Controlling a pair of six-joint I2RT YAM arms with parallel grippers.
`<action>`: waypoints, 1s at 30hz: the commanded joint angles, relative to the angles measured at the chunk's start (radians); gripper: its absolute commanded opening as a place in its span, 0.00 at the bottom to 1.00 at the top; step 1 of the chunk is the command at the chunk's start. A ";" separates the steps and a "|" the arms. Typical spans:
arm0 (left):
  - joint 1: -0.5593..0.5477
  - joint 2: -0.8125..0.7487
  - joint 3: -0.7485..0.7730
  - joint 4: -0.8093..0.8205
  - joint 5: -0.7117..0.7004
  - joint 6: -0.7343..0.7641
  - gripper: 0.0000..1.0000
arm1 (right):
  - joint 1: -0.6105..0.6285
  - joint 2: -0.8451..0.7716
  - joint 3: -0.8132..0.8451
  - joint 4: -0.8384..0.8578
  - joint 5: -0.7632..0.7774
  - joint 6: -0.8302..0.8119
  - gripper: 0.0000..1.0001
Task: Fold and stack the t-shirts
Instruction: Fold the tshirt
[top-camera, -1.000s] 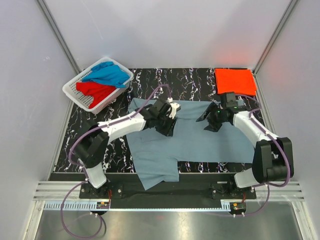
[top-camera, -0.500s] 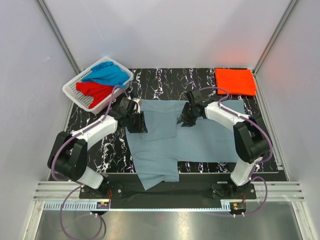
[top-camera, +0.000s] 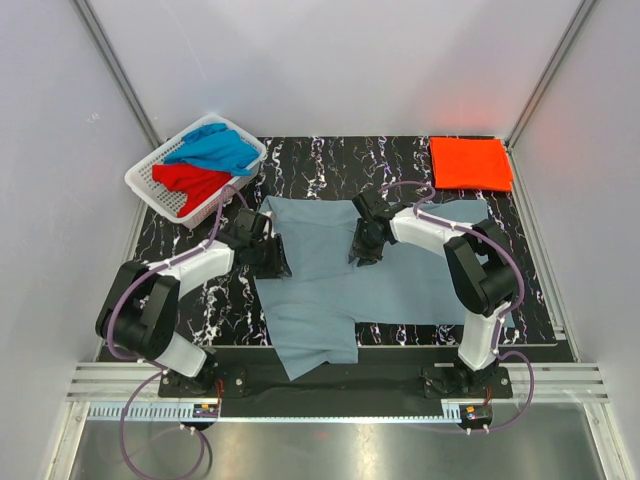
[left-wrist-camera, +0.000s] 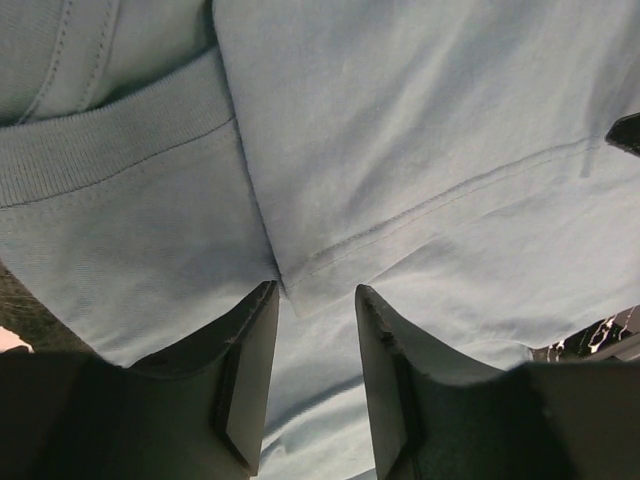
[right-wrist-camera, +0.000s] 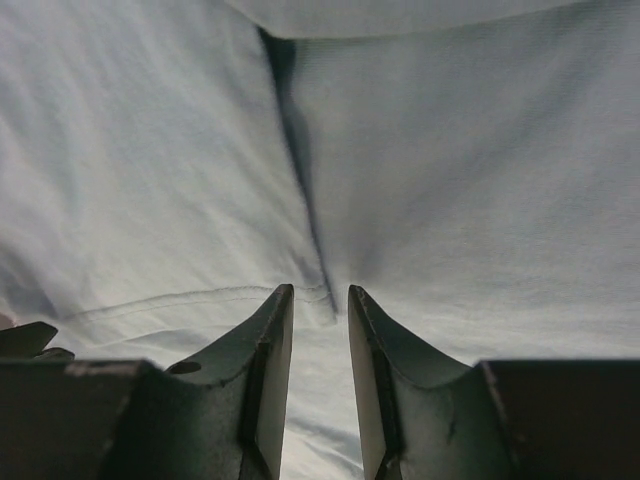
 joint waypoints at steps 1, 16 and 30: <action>0.001 0.009 -0.010 0.064 -0.010 -0.009 0.41 | 0.013 0.001 0.038 -0.025 0.052 -0.018 0.35; -0.002 0.047 0.022 0.076 -0.013 -0.026 0.12 | 0.028 0.035 0.038 0.009 0.024 -0.011 0.14; -0.029 0.000 0.131 -0.062 -0.100 -0.048 0.00 | 0.028 -0.005 0.119 -0.051 0.047 -0.057 0.00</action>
